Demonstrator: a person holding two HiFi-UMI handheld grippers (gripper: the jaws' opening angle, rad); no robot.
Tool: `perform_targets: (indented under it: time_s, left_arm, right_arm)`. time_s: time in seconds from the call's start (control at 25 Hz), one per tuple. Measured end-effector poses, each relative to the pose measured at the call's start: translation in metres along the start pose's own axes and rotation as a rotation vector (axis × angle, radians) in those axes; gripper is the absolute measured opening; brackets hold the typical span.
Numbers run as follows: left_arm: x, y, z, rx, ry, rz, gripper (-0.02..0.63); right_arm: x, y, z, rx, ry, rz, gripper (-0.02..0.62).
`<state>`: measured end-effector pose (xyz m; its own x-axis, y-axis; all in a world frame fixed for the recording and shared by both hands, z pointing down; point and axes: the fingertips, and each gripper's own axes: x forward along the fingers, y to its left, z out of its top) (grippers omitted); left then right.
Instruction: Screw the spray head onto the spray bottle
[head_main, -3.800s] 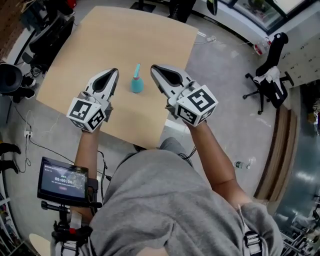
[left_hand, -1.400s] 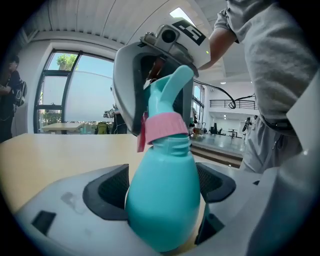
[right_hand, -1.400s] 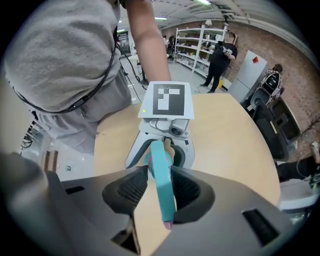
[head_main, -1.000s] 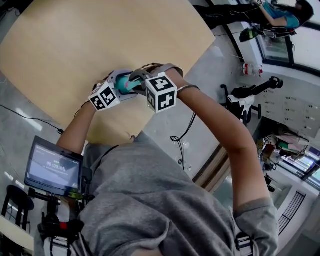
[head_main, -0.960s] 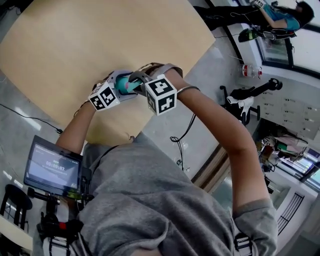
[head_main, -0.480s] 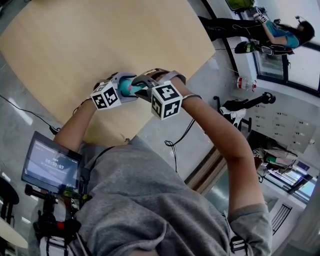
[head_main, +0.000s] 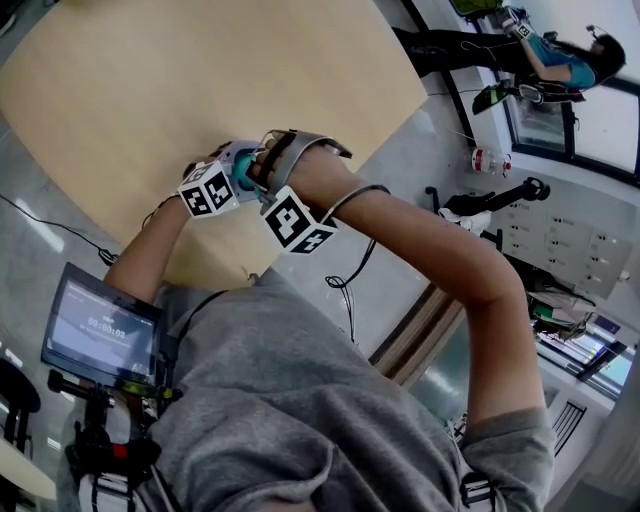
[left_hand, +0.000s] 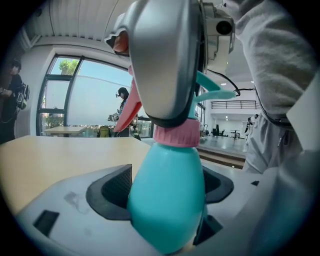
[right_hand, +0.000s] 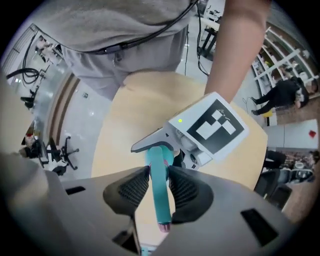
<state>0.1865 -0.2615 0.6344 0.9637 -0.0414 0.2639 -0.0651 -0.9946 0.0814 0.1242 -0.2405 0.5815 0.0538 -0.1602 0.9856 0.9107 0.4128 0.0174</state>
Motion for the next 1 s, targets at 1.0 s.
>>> perform_targets:
  time_s: [1.0]
  left_arm:
    - [0.001, 0.035, 0.003, -0.132, -0.055, 0.441, 0.380]
  right_arm:
    - [-0.033, -0.004, -0.034, 1.863, -0.548, -0.167, 0.242]
